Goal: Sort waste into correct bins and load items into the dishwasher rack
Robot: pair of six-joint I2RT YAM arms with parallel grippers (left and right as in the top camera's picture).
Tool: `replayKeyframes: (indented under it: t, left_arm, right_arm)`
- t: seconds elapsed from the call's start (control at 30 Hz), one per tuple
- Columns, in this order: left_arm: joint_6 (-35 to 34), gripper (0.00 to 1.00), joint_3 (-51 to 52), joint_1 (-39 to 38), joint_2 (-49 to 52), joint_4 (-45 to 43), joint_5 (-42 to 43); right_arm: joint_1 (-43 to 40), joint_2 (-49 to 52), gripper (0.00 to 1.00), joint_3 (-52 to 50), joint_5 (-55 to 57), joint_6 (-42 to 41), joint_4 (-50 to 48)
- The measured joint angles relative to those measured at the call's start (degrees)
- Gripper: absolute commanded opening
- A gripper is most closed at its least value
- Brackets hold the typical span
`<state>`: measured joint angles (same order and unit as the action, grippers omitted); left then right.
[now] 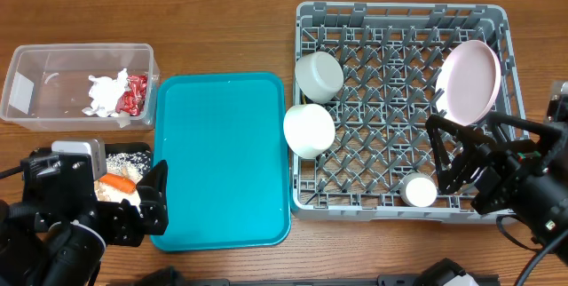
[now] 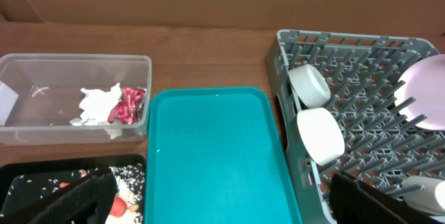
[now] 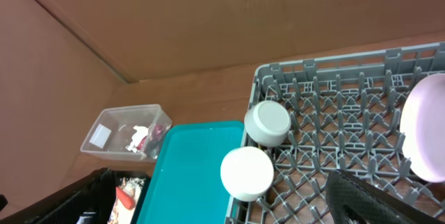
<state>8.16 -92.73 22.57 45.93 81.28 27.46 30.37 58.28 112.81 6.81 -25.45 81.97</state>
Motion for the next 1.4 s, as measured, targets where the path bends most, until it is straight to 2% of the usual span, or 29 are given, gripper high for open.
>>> replayKeyframes:
  t: [0.17, 0.33, 0.47, 0.57, 0.7, 0.87, 1.03, 1.17, 1.4]
  left_arm:
    - [0.0, 1.00, 0.0, 0.0, 0.0, 0.0, -0.2]
    - [0.0, 1.00, 0.0, 0.0, 0.0, 0.0, -0.3]
    - [0.0, 1.00, 0.0, 0.0, 0.0, 0.0, -0.3]
    - [0.0, 1.00, 0.0, 0.0, 0.0, 0.0, -0.3]
    - [0.0, 1.00, 0.0, 0.0, 0.0, 0.0, -0.3]
    - [0.0, 1.00, 0.0, 0.0, 0.1, 0.0, -0.3]
    - [0.0, 1.00, 0.0, 0.0, 0.1, 0.0, -0.5]
    - [0.0, 1.00, 0.0, 0.0, 0.1, 0.0, -0.5]
    - [0.0, 1.00, 0.0, 0.0, 0.1, 0.0, -0.5]
  right_arm:
    - [0.0, 0.0, 1.00, 0.0, -2.3, 0.0, 2.1]
    - [0.0, 0.0, 1.00, 0.0, 0.3, 1.5, 4.9]
    - [0.0, -0.1, 1.00, -0.4, 1.7, 9.1, 3.2]
    - [-0.8, -1.5, 1.00, -4.1, 1.0, 17.3, -3.8]
    - [-4.3, -6.2, 1.00, -15.3, -2.5, 28.2, -16.6]
    - [-11.9, -15.3, 1.00, -36.1, -6.0, 34.4, -30.0]
    - [-16.9, -26.6, 1.00, -58.0, -10.0, 36.3, -36.5]
    - [-17.8, -38.7, 1.00, -74.1, -13.5, 36.9, -42.4]
    - [-18.0, -52.7, 1.00, -90.6, -16.0, 36.6, -50.8]
